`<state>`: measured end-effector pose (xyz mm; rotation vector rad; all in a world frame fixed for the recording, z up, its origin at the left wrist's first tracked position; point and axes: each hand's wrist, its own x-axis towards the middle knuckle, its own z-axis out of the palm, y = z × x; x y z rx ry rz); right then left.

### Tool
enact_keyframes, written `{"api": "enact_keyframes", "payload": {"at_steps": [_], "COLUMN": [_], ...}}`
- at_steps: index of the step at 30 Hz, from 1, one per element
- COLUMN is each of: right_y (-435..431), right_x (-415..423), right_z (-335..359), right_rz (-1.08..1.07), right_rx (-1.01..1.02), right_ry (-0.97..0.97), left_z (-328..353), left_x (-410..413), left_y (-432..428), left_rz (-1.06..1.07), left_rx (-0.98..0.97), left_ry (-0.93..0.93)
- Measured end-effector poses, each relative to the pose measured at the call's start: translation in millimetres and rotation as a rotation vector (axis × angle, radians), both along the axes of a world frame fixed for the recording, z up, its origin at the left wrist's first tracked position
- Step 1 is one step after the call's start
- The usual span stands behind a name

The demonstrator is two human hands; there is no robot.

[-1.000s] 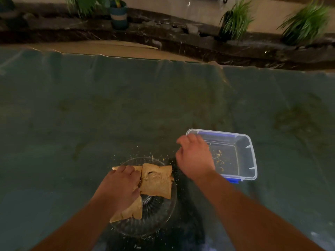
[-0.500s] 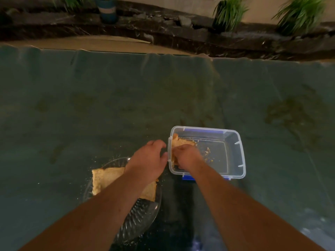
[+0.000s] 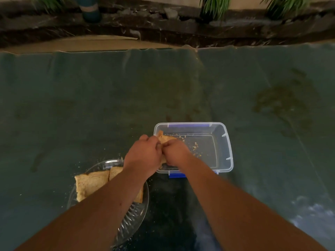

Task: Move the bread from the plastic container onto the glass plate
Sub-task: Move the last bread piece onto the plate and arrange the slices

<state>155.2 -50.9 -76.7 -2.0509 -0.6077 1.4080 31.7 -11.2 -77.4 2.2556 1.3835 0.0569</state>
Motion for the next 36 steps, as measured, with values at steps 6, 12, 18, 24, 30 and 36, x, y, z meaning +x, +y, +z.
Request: {"api": "enact_keyframes", "payload": {"at_steps": [6, 12, 18, 24, 30, 36], "right_y": [-6.5, -5.3, -9.7, -26.9, -48.3, -55.4], "right_x": [3.7, -22.6, -78.3, -98.9, -115.1, -117.8], "right_z": [20.6, 59.3, 61.2, 25.0, 3.8, -1.7], "right_rz": [-0.085, -0.183, -0.139, -0.141, -0.013, 0.218], "right_rx": [0.052, 0.262, 0.284, 0.046, -0.111, -0.150], "right_ry": [0.043, 0.240, 0.490, 0.336, 0.226, -0.007], "left_z": [15.9, 44.4, 60.4, 39.9, 14.7, -7.9], "left_x": [-5.4, -26.9, -83.4, -150.3, -185.9, -187.5], "left_y": [-2.4, 3.2, 7.2, -10.2, -34.2, -54.8], "left_rz": [0.029, 0.408, 0.588, 0.688, 0.566, 0.453], "left_rx": [0.006, -0.172, -0.823, -0.745, -0.797, -0.800], "left_ry": [-0.171, -0.566, -0.727, -0.631, -0.393, -0.315]}}
